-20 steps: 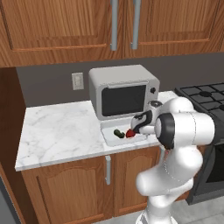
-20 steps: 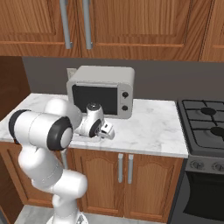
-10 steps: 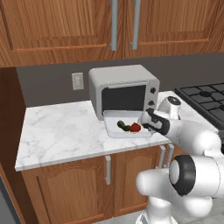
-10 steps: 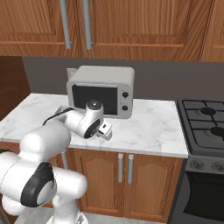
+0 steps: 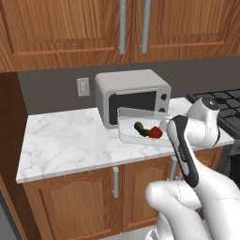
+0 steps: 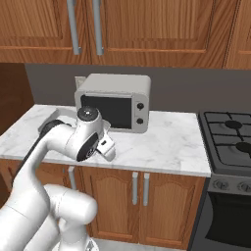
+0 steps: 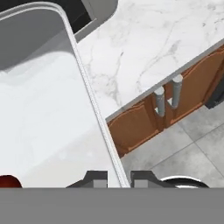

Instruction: Take the bell pepper and squash out of the freezer and place them in the tupperware container on the counter. Then put the tupperware containing the vegetables back in the freezer.

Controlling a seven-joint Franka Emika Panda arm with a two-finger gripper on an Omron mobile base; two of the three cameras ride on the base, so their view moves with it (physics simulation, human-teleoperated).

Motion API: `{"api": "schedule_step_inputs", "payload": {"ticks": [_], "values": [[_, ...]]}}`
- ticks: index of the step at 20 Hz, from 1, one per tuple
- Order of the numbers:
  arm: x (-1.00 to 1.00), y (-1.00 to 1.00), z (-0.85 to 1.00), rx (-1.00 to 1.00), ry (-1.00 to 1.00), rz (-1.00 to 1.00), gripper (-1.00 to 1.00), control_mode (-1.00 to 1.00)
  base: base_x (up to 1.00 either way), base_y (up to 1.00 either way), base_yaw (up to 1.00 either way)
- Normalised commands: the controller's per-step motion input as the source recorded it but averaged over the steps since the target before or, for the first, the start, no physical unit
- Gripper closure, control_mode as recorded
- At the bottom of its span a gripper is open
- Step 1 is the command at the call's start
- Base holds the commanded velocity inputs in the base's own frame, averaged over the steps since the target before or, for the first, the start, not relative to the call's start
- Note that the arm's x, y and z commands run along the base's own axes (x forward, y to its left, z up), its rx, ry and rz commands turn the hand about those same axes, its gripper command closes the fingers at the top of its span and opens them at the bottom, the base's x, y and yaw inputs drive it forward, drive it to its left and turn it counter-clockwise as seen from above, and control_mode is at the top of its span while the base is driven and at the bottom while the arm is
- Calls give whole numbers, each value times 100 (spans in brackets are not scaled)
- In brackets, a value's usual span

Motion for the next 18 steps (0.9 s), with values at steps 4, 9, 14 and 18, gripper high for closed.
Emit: {"api": "schedule_step_inputs", "payload": {"ticks": [4, 9, 14, 18], "values": [[-100, -1, 100, 0, -4, -5, 100, -100, 0, 0, 0], [-93, 0, 100, 0, 0, 0, 100, -100, 0, 0, 0], [-79, 0, 100, 0, 1, 0, 100, -100, 0, 0, 0], [-61, 2, 94, 0, 9, 0, 100, -100, 0, 0, 0]]}}
